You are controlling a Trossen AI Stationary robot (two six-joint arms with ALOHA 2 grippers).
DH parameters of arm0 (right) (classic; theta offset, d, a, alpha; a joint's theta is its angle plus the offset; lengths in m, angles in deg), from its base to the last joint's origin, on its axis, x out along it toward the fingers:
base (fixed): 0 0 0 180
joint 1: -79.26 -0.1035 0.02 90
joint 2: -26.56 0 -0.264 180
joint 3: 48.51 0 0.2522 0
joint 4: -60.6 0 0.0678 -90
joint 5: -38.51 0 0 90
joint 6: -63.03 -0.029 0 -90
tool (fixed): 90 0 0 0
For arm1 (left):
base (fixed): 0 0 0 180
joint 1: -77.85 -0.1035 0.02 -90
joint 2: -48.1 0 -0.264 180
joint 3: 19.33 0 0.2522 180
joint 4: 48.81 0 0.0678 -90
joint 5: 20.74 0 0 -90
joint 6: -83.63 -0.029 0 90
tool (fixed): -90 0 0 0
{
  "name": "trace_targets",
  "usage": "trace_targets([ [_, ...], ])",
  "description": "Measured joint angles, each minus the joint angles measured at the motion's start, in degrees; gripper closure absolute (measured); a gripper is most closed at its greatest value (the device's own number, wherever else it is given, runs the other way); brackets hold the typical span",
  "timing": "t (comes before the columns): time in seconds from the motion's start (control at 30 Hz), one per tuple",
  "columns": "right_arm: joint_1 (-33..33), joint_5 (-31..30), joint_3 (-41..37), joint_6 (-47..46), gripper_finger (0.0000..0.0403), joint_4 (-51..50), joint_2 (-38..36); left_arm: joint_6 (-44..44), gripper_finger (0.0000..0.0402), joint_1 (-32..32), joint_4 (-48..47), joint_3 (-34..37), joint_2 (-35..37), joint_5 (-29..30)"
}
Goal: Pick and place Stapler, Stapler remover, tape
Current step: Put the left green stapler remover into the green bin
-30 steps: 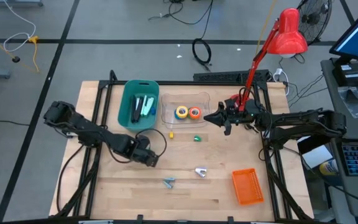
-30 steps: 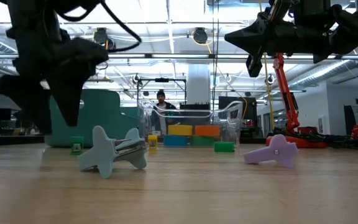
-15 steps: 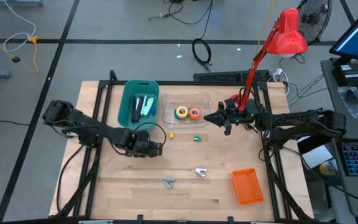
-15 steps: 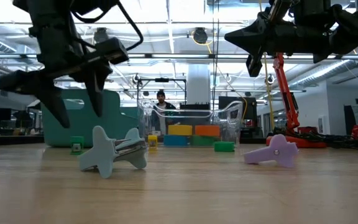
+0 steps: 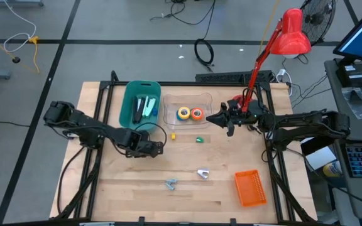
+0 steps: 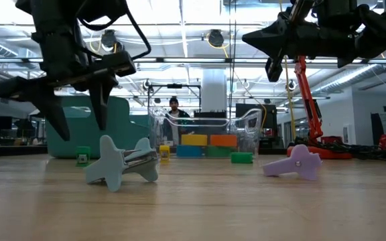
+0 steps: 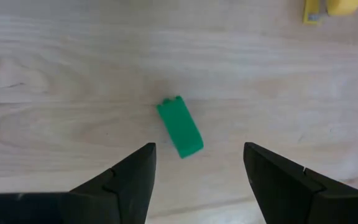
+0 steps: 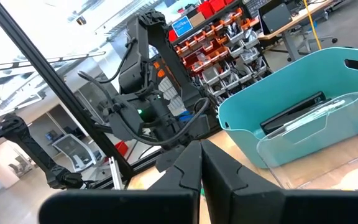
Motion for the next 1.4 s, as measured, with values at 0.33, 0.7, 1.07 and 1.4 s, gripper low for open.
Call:
trace_targets([
  [0.33,0.0,0.0,0.0,0.1,0.0403,0.4,0.0,1.4,0.0156,-0.3,5.0,0.0,-7.2,-3.5],
  [0.7,0.0,0.1,0.0,-0.1,0.0403,0.8,0.0,3.4,0.0206,-0.4,5.0,0.0,-7.9,-3.4],
  [1.07,0.0,1.6,0.0,-0.1,0.0403,0.8,0.0,4.6,0.0278,-0.3,5.4,0.0,-8.0,-0.4],
  [1.4,0.0,1.7,0.0,-0.1,0.0403,0.8,0.0,4.8,0.0322,-0.5,5.4,0.0,-8.0,-0.5],
])
